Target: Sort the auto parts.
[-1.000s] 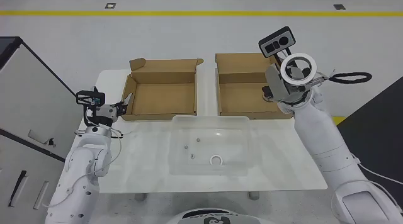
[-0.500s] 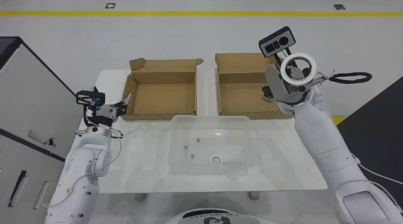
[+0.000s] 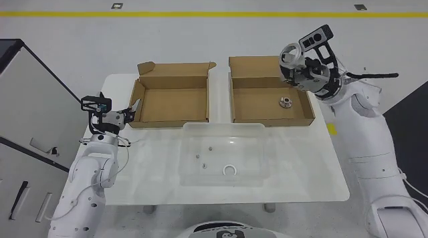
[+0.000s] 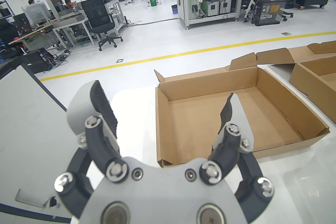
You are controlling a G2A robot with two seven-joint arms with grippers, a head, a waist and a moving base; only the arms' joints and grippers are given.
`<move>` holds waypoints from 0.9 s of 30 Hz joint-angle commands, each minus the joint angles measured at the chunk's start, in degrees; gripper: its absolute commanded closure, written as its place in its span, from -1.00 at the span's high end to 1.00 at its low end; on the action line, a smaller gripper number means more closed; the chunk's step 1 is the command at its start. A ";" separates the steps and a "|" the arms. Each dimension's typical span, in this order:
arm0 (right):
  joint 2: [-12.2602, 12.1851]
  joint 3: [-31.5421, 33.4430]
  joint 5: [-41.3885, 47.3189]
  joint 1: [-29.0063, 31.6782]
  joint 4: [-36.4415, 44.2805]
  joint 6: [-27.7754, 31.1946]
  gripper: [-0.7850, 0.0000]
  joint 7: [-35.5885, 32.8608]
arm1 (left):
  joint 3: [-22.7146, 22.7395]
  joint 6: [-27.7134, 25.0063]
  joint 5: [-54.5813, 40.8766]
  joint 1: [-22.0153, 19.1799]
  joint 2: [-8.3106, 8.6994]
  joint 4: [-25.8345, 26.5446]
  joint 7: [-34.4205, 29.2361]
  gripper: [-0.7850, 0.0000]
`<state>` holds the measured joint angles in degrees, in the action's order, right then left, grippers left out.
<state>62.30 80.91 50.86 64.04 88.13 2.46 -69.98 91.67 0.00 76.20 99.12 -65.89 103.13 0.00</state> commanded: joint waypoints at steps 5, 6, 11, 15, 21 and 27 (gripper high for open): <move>-2.11 4.51 -25.76 -1.54 0.42 -1.02 -1.00 5.99 | 0.00 0.00 0.00 0.00 0.00 0.00 0.00 1.00; -2.37 4.62 -29.98 -1.71 0.92 -1.07 -1.00 7.04 | 0.00 0.00 0.00 0.00 0.00 0.00 0.00 1.00; -3.47 3.38 -52.20 -3.78 3.02 -0.43 -1.00 12.18 | 0.00 0.00 0.00 0.00 0.00 0.00 0.00 1.00; -3.76 -0.55 -67.88 -6.36 3.04 0.45 -1.00 15.58 | 0.00 0.00 0.00 0.00 0.00 0.00 0.00 1.00; -3.17 -8.68 -82.83 -10.97 -1.52 0.45 -1.00 18.84 | 0.00 0.00 0.00 0.00 0.00 0.00 0.00 1.00; -1.84 -16.27 -90.39 -15.24 -9.08 0.54 -1.00 20.56 | 0.00 0.00 0.00 0.00 0.00 0.00 0.00 1.00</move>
<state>60.23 65.83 -38.82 49.44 80.50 2.93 -49.36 91.67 0.00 76.20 99.12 -65.89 103.13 0.00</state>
